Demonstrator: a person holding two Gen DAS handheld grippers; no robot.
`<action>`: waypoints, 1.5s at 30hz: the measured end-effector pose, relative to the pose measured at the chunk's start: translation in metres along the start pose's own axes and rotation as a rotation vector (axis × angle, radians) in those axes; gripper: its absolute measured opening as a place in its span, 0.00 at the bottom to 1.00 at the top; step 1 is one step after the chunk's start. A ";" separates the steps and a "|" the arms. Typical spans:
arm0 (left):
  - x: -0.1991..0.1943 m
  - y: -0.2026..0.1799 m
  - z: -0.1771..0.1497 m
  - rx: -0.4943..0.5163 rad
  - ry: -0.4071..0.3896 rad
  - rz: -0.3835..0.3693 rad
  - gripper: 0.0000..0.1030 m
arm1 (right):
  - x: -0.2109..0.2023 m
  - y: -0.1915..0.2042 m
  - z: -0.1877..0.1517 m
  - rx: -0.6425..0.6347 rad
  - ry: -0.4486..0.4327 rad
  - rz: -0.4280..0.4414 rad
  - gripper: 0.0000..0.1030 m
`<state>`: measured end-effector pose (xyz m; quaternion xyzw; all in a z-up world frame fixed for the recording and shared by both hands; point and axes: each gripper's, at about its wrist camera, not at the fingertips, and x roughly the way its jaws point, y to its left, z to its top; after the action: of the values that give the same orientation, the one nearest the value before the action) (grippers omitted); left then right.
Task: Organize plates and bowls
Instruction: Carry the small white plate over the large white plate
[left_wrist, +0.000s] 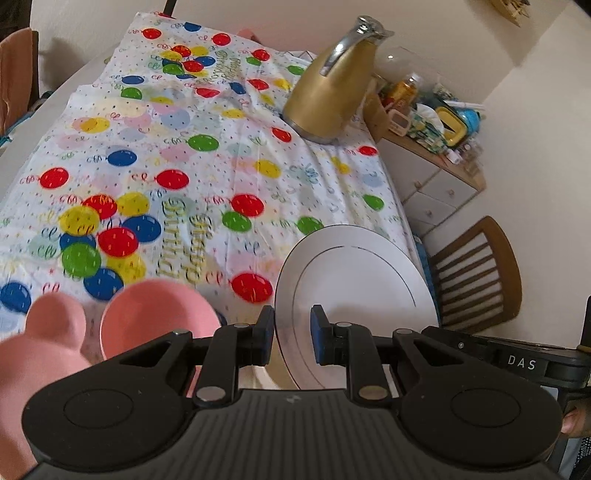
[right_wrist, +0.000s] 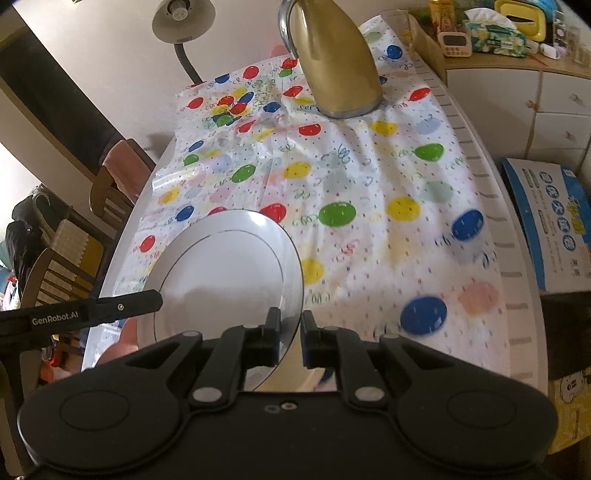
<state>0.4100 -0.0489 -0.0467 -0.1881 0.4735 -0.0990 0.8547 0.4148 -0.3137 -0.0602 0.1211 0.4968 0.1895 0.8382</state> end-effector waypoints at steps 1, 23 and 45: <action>-0.004 -0.002 -0.006 0.004 0.002 -0.002 0.19 | -0.004 0.001 -0.006 0.002 -0.001 -0.002 0.09; -0.072 -0.035 -0.142 0.107 0.068 -0.033 0.19 | -0.095 0.006 -0.158 0.099 -0.049 -0.045 0.09; -0.047 -0.047 -0.241 0.176 0.211 -0.036 0.19 | -0.105 -0.032 -0.263 0.217 -0.019 -0.106 0.09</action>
<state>0.1812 -0.1300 -0.1071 -0.1096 0.5467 -0.1746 0.8116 0.1446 -0.3848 -0.1150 0.1865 0.5123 0.0892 0.8336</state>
